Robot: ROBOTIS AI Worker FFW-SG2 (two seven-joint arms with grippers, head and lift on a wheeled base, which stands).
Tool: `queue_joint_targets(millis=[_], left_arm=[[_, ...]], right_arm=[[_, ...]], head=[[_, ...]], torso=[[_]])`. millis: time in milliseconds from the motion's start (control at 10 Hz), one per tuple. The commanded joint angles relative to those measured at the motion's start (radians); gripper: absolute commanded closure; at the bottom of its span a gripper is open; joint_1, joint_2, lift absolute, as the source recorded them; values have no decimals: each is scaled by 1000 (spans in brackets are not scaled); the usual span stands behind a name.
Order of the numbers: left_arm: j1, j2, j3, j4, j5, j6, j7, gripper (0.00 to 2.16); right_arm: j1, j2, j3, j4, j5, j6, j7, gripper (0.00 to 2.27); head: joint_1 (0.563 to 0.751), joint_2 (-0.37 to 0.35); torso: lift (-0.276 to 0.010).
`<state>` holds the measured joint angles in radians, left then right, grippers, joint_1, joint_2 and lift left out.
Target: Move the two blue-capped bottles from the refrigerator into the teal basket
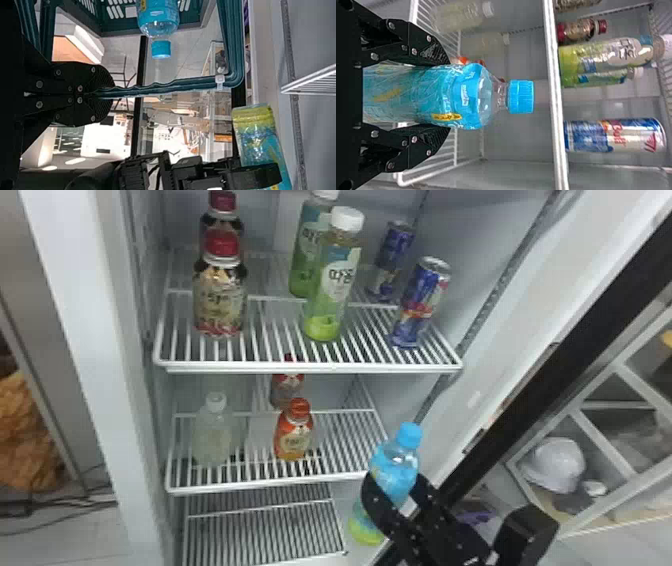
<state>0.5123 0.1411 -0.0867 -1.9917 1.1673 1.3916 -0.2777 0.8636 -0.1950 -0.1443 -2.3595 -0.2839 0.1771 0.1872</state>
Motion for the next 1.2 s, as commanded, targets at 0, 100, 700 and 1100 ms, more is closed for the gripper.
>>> queue_joint_targets(millis=[0, 100, 700, 1100], left_arm=[[1, 0, -1, 0, 0, 0, 0, 1179], [1, 0, -1, 0, 0, 2, 0, 1179], [3, 2, 2, 0, -3, 2, 0, 1177], [5, 3, 2, 0, -5, 2, 2, 1179]], right_arm=[[42, -14, -8, -69, -37, 103, 32, 628], [62, -18, -14, -106, -47, 147, 43, 628], [130, -40, -9, -238, -159, 486, 78, 628], [170, -50, -31, -307, -187, 657, 89, 628]], head=[[695, -350], [695, -350], [695, -350], [695, -350]], torso=[[-136], [-136], [-136], [-136]])
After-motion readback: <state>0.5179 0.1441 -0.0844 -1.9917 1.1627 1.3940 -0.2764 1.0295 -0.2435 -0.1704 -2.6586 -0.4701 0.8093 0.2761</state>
